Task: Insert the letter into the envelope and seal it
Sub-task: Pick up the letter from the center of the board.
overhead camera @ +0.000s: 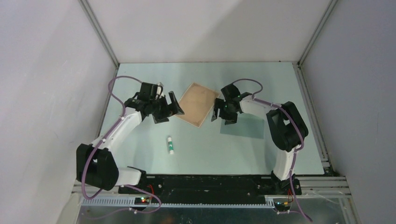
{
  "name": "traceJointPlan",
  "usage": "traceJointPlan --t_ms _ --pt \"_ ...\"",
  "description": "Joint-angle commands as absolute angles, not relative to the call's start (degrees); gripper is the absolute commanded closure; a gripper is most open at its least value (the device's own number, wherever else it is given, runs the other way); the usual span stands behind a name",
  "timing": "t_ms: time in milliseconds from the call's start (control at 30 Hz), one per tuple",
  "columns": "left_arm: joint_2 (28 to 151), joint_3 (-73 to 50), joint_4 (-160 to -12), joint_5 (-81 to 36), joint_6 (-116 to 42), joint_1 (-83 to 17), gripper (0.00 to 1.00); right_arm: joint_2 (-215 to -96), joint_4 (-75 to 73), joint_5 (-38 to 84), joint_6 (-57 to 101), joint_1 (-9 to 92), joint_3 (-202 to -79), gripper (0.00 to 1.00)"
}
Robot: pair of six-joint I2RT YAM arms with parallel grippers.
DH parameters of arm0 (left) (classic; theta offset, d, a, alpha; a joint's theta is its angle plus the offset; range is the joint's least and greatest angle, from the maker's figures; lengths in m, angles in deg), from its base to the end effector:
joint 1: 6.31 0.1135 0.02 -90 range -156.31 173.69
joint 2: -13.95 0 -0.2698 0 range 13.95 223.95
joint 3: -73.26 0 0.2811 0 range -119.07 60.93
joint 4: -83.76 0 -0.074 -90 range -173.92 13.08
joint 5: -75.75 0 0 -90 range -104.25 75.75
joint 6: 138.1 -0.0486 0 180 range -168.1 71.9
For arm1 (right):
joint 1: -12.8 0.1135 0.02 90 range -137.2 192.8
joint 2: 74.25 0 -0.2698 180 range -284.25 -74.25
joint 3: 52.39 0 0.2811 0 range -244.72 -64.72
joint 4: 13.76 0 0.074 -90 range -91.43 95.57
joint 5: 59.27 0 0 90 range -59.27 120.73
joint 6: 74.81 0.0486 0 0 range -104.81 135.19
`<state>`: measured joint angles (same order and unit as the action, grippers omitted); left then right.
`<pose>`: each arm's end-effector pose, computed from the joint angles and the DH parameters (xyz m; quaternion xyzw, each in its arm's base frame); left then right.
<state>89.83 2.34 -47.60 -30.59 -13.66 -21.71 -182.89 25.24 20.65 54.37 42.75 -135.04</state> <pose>0.2912 -0.0944 0.2537 -0.1117 0.9347 -0.2527 0.2235 0.3514 0.2123 0.1355 0.0593 0.9709 0.1930 0.1290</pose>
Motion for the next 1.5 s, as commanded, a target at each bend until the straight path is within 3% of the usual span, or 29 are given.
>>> traceJointPlan --t_ms 0,367,700,1000,1267,1467 --pt "89.9 1.6 -48.7 -32.4 -15.1 -21.9 0.0 -181.3 20.8 20.2 58.3 43.9 -136.6 0.2" --pt "105.8 -7.8 -55.5 -35.1 -6.1 -20.1 0.03 -190.5 8.4 16.0 71.4 43.0 -141.1 0.23" --pt "116.3 -9.3 -61.9 -34.7 -0.6 -17.0 0.03 -195.7 2.1 14.0 79.5 41.9 -142.2 0.25" --pt "121.3 -12.0 -59.5 -32.1 -2.3 -16.4 0.02 -198.1 -2.9 14.1 84.6 41.5 -142.0 0.27" --pt "124.8 -12.7 -58.9 -33.2 -1.7 -16.2 0.02 -198.7 -16.3 12.9 91.3 41.6 -137.1 0.28" --pt "116.2 -10.4 -64.2 -31.5 -2.1 -16.1 0.03 -197.4 -14.6 14.7 90.1 41.2 -134.9 0.24"
